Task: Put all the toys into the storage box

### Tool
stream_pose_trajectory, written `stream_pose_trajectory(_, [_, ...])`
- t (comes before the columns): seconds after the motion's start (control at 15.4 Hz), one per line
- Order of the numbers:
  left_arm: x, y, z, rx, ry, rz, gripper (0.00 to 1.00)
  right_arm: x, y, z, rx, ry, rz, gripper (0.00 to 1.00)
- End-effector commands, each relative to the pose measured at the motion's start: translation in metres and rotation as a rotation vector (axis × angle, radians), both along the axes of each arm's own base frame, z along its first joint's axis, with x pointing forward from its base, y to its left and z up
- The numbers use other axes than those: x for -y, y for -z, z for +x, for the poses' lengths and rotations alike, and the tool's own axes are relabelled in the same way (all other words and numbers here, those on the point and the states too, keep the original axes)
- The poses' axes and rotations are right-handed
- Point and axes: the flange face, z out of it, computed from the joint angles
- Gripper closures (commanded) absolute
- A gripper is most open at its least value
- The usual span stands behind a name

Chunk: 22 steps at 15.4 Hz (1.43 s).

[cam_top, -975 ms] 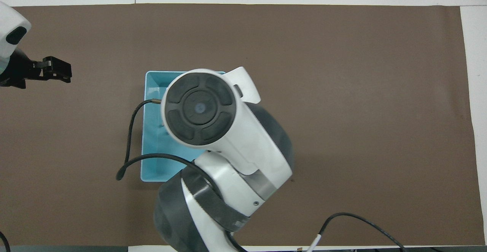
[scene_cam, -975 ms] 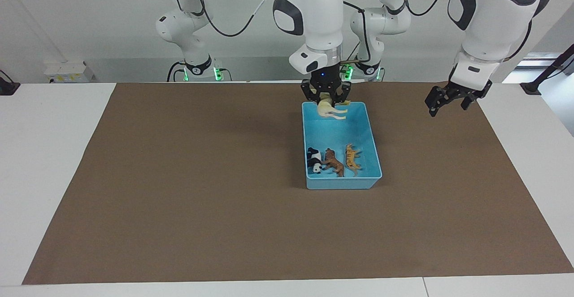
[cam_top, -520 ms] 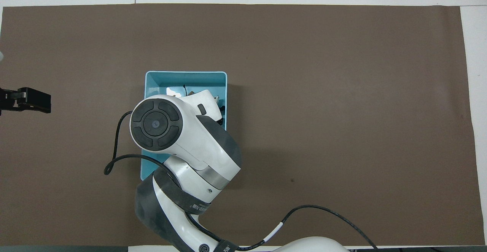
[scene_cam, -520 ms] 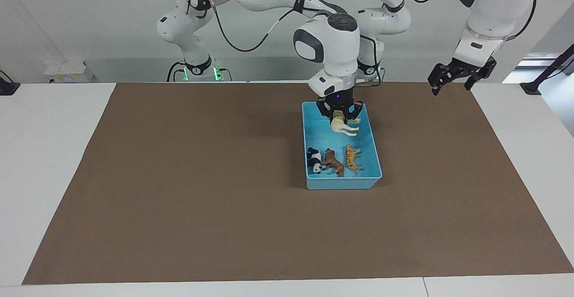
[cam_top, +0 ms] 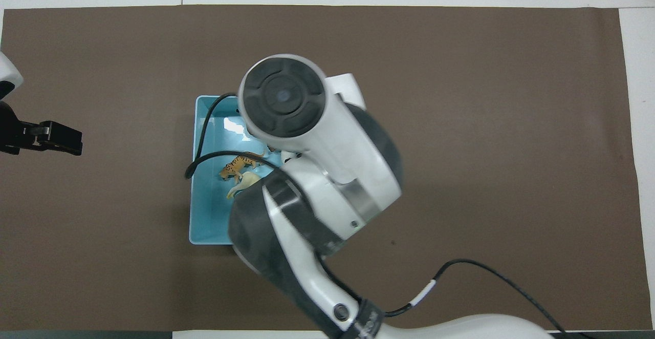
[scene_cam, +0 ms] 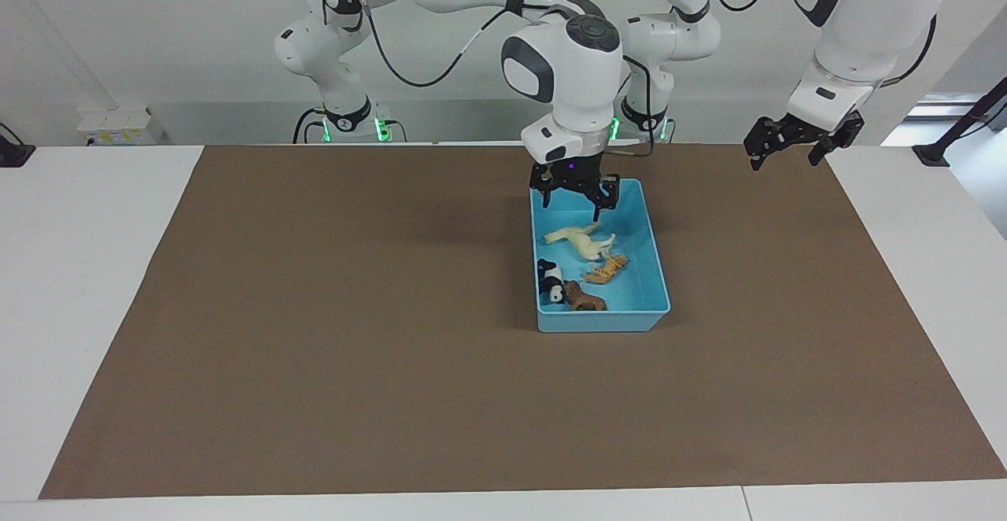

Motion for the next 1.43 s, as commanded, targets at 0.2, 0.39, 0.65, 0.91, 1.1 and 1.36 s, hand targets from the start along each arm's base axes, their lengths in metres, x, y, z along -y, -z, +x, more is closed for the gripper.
stream_pose_trajectory(0.2, [-0.002, 0.011, 0.005, 0.009, 0.014, -0.023, 0.00, 0.211, -0.035, 0.064, -0.034, -0.064, 0.018, 0.00])
stream_pose_trajectory(0.39, [0.000, 0.012, 0.006, 0.007, 0.018, -0.026, 0.00, 0.314, -0.026, 0.077, -0.076, -0.297, -0.020, 0.00])
stream_pose_trajectory(0.65, [0.009, 0.007, 0.011, 0.042, 0.009, -0.122, 0.00, 0.409, -0.020, 0.081, -0.076, -0.488, -0.052, 0.00])
stream_pose_trajectory(0.91, [0.013, 0.007, 0.012, 0.058, 0.014, -0.123, 0.00, 0.439, -0.033, 0.066, -0.121, -0.503, -0.083, 0.00])
stream_pose_trajectory(1.1, [0.014, 0.009, 0.011, 0.051, 0.014, -0.122, 0.00, 0.468, -0.055, 0.029, -0.159, -0.485, -0.045, 0.00])
stream_pose_trajectory(1.36, [0.015, 0.011, 0.007, 0.022, 0.015, -0.117, 0.00, 0.491, -0.071, -0.037, -0.147, -0.466, -0.016, 0.00])
